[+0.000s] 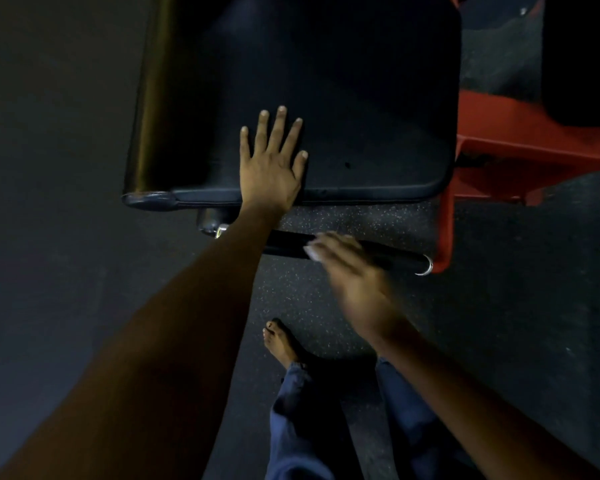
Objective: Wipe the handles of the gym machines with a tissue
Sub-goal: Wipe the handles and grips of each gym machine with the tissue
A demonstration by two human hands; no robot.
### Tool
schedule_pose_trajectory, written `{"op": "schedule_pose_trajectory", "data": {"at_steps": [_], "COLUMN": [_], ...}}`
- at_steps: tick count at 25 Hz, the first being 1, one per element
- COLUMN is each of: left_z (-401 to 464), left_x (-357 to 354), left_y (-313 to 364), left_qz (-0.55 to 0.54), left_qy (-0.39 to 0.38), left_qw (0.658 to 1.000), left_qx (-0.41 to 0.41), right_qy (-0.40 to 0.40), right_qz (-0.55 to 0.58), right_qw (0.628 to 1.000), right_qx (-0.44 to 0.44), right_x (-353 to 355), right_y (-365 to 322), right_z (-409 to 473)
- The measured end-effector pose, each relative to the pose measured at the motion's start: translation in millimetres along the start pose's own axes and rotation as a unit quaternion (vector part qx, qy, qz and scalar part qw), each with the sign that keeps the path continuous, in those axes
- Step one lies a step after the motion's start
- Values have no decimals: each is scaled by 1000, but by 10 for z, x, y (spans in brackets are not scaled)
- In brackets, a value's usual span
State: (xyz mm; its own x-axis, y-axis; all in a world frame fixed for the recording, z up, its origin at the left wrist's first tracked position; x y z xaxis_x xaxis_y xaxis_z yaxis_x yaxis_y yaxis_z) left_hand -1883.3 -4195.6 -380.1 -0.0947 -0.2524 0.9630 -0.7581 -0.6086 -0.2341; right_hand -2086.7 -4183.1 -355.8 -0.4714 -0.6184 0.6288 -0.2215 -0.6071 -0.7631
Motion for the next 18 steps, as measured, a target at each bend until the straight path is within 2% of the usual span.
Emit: {"op": "schedule_pose_trajectory", "data": {"at_steps": [2, 3, 6, 8, 10, 12, 13, 14, 15, 16, 17, 18], "left_z": [-23, -30, -29, -14, -7, -8, -14, -21, -24, -25, -18, -9], "left_x": [-19, -29, -17, -5, -17, -34, -47, -56, -56, -52, -44, -40], "left_y": [22, 44, 89, 119, 123, 94, 90, 97, 100, 101, 101, 102], "left_qz": [-4, -2, -12, -19, -9, -7, -8, -9, -8, -7, -6, -7], "left_qy": [-3, -8, -7, 0, 4, 2, -2, -3, -1, 1, 4, 6], "left_qw": [1000, 1000, 999, 998, 998, 998, 998, 998, 998, 998, 998, 998], "left_qx": [0, 4, 49, 66, 64, 65, 66, 67, 68, 69, 69, 68], "right_qy": [-72, -82, -42, 3, 7, -43, -40, -21, -8, 10, 25, 52], "right_qz": [8, 1, -18, 16, 44, 66, 68, 65, 66, 79, 81, 84], "right_qw": [993, 990, 998, 1000, 998, 994, 995, 998, 995, 974, 937, 904], "right_qx": [98, 111, 40, -5, 33, 73, 62, 17, -78, -214, -338, -416], "right_x": [-116, -26, 311, 283, 198, 134, 41, 72, 122, 193, 248, 330], "right_y": [-44, 108, 499, 450, 183, 34, 231, 465, 736, 1010, 1260, 1389], "right_z": [-46, -130, -473, -445, -171, -71, -220, -349, -510, -682, -832, -912]}}
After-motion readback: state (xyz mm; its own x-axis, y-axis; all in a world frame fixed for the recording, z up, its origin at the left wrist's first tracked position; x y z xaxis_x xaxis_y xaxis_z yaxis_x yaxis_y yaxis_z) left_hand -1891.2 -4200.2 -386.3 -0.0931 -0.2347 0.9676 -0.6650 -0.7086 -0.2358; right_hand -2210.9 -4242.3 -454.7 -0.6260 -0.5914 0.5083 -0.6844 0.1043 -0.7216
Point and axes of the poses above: each hand's wrist, its own z-axis towards the middle knuckle, its own x-axis out of the back of the hand, y = z × x, the point moved 8 cm from there along z, towards the middle knuckle, and after that the axes turned 8 degrees about z, right-handed, at the moved point
